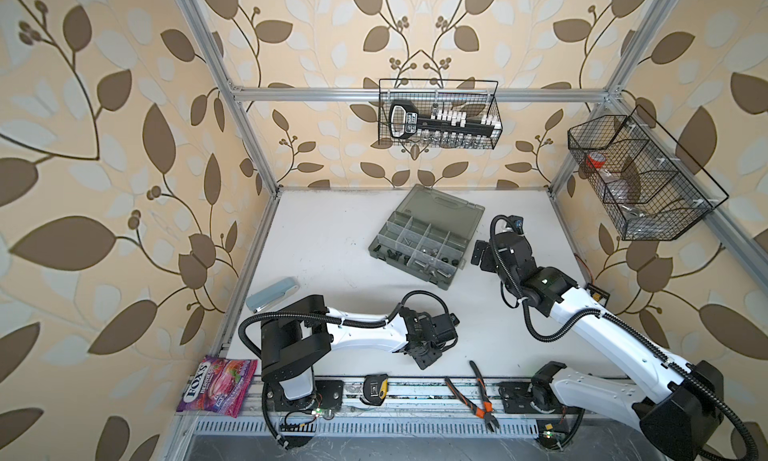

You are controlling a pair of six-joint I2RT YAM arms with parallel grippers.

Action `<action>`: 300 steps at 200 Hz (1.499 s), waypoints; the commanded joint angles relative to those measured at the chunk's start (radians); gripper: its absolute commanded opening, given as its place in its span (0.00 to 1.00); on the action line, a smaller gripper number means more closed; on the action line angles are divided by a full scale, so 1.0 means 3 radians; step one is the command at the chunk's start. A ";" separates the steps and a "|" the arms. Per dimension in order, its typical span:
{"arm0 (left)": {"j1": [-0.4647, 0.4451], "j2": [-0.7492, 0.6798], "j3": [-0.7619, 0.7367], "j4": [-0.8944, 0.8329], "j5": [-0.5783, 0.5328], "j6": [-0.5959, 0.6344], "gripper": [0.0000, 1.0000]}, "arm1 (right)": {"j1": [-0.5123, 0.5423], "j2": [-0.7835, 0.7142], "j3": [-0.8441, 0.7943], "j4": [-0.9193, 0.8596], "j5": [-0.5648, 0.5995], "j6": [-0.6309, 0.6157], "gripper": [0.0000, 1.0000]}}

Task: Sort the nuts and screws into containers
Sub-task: 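Move the left gripper to a thin screw near the table's front edge, then lower the left gripper and close it on the thin screw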

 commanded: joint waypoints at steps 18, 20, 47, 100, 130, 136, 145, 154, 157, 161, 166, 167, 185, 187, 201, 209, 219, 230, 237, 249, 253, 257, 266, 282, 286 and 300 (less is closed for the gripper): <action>-0.0005 0.0001 0.0106 -0.0071 -0.0094 -0.0021 0.41 | 0.0004 0.0021 -0.0001 -0.0060 0.0068 0.0022 1.00; -0.0006 0.0001 0.0106 -0.0073 -0.0095 -0.0020 0.40 | 0.0002 0.0021 -0.0001 -0.0060 0.0068 0.0020 1.00; 0.0002 0.0001 0.0106 -0.0072 -0.0101 -0.0038 0.37 | 0.0005 0.0010 -0.0009 -0.0065 0.0074 0.0022 1.00; 0.0001 0.0052 0.0129 -0.0084 -0.0065 -0.0029 0.31 | 0.0003 -0.0009 -0.0017 -0.0075 0.0095 0.0021 1.00; 0.0004 0.0076 0.0132 -0.0090 -0.0047 -0.0036 0.28 | 0.0006 -0.0020 -0.0023 -0.0080 0.0104 0.0022 1.00; 0.0003 0.0085 0.0132 -0.0089 -0.0038 -0.0034 0.28 | 0.0002 -0.0021 -0.0024 -0.0081 0.0109 0.0021 1.00; 0.0002 0.0092 0.0132 -0.0089 -0.0034 -0.0040 0.28 | 0.0002 -0.0021 -0.0025 -0.0080 0.0109 0.0020 0.99; 0.0004 0.0107 0.0131 -0.0094 -0.0032 -0.0044 0.27 | 0.0002 -0.0016 -0.0024 -0.0080 0.0114 0.0021 1.00; 0.0001 0.0111 0.0132 -0.0095 -0.0029 -0.0044 0.27 | 0.0001 -0.0015 -0.0022 -0.0080 0.0117 0.0021 1.00; 0.0006 0.0116 0.0132 -0.0094 -0.0028 -0.0045 0.27 | 0.0006 -0.0015 -0.0019 -0.0080 0.0119 0.0021 0.99; 0.0007 0.0119 0.0132 -0.0094 -0.0023 -0.0049 0.25 | 0.0005 -0.0009 -0.0014 -0.0080 0.0120 0.0019 1.00; 0.0007 0.0119 0.0132 -0.0096 -0.0023 -0.0051 0.25 | 0.0006 -0.0010 -0.0015 -0.0080 0.0119 0.0023 1.00; 0.0007 0.0133 0.0131 -0.0104 0.0024 -0.0065 0.24 | 0.0002 -0.0008 -0.0016 -0.0080 0.0129 0.0024 1.00; 0.0007 0.0131 0.0132 -0.0101 0.0029 -0.0068 0.24 | 0.0004 -0.0008 -0.0019 -0.0077 0.0129 0.0020 0.99; 0.0007 0.0131 0.0107 -0.0095 0.0063 -0.0089 0.24 | 0.0001 -0.0016 -0.0011 -0.0080 0.0147 0.0019 1.00; 0.0004 0.0134 0.0096 -0.0086 0.0084 -0.0098 0.24 | 0.0004 -0.0024 -0.0016 -0.0081 0.0160 0.0018 1.00; 0.0006 0.0150 0.0089 -0.0091 0.0101 -0.0107 0.23 | 0.0002 -0.0035 -0.0025 -0.0080 0.0180 0.0021 1.00; 0.0007 0.0164 0.0096 -0.0089 0.0119 -0.0108 0.23 | 0.0001 -0.0050 -0.0030 -0.0080 0.0193 0.0018 0.99; 0.0007 0.0173 0.0100 -0.0090 0.0126 -0.0106 0.22 | 0.0006 -0.0056 -0.0032 -0.0081 0.0199 0.0022 1.00; 0.0007 0.0183 0.0101 -0.0094 0.0146 -0.0106 0.22 | 0.0006 -0.0066 -0.0039 -0.0080 0.0208 0.0023 1.00; 0.0009 0.0193 0.0101 -0.0094 0.0154 -0.0106 0.21 | 0.0006 -0.0071 -0.0046 -0.0080 0.0211 0.0026 0.99; 0.0008 0.0192 0.0106 -0.0099 0.0157 -0.0105 0.21 | 0.0002 -0.0074 -0.0046 -0.0080 0.0216 0.0032 0.99; 0.0010 0.0203 0.0106 -0.0104 0.0167 -0.0103 0.20 | 0.0001 -0.0084 -0.0052 -0.0080 0.0224 0.0033 1.00; 0.0011 0.0223 0.0116 -0.0110 0.0168 -0.0101 0.20 | 0.0002 -0.0097 -0.0062 -0.0080 0.0232 0.0042 0.99; 0.0015 0.0231 0.0116 -0.0109 0.0170 -0.0103 0.20 | 0.0004 -0.0102 -0.0062 -0.0080 0.0234 0.0045 1.00; 0.0022 0.0246 0.0113 -0.0105 0.0183 -0.0109 0.18 | 0.0003 -0.0105 -0.0070 -0.0081 0.0245 0.0045 1.00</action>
